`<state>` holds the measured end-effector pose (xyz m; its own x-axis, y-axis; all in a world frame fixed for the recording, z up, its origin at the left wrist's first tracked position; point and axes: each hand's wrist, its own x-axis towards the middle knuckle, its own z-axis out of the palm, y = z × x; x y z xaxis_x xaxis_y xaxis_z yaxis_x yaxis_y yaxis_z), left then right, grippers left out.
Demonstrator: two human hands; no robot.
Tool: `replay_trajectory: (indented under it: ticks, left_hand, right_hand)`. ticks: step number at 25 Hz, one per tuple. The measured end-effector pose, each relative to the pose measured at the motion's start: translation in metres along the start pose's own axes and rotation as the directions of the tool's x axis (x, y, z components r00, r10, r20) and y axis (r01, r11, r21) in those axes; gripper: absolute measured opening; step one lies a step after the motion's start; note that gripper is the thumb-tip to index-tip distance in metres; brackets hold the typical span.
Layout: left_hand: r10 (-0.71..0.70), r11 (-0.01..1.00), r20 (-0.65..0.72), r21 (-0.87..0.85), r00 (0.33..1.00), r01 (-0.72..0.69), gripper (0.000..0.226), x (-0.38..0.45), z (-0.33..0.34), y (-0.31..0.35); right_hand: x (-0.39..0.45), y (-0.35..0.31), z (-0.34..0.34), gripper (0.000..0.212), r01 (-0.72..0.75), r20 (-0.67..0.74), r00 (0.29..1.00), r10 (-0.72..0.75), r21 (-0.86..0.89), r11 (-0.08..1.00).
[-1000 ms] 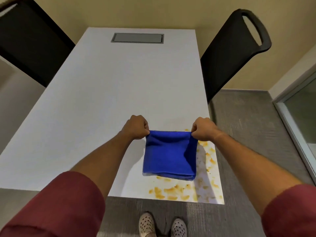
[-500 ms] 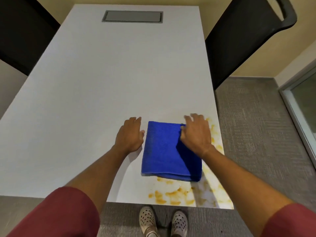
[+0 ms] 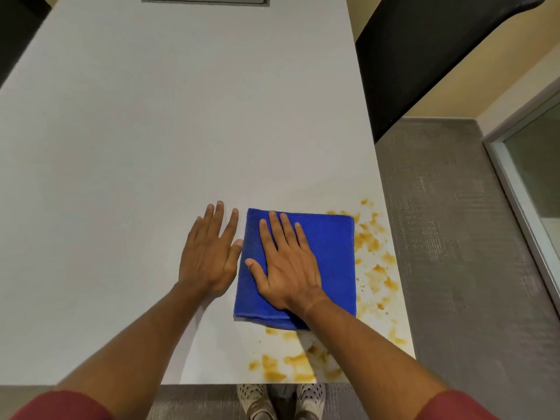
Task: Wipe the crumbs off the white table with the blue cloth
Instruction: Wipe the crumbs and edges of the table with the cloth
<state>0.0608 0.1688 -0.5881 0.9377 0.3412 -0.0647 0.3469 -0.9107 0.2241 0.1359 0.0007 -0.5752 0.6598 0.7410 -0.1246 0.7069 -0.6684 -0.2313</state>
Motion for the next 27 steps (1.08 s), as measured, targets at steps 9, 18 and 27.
replay_trajectory:
  ticks: [9,18,27]
  left_hand:
    - [0.002,0.998,0.017,0.07,1.0,-0.003,0.064,0.007,0.002,0.006]
    - [-0.024,0.995,0.019,0.095,1.0,0.022,0.067,0.01,0.008,0.013]
    - [-0.013,0.999,0.014,0.048,1.0,0.012,0.066,0.007,0.004,0.013]
  right_hand:
    - [0.014,0.018,-0.007,0.074,-0.096,-0.009,0.995,0.096,0.002,0.995]
    - [0.023,0.082,-0.021,0.074,-0.26,-0.09,0.962,0.257,-0.025,0.965]
    - [0.019,0.125,-0.032,0.073,-0.372,-0.119,0.923,0.367,-0.026,0.928]
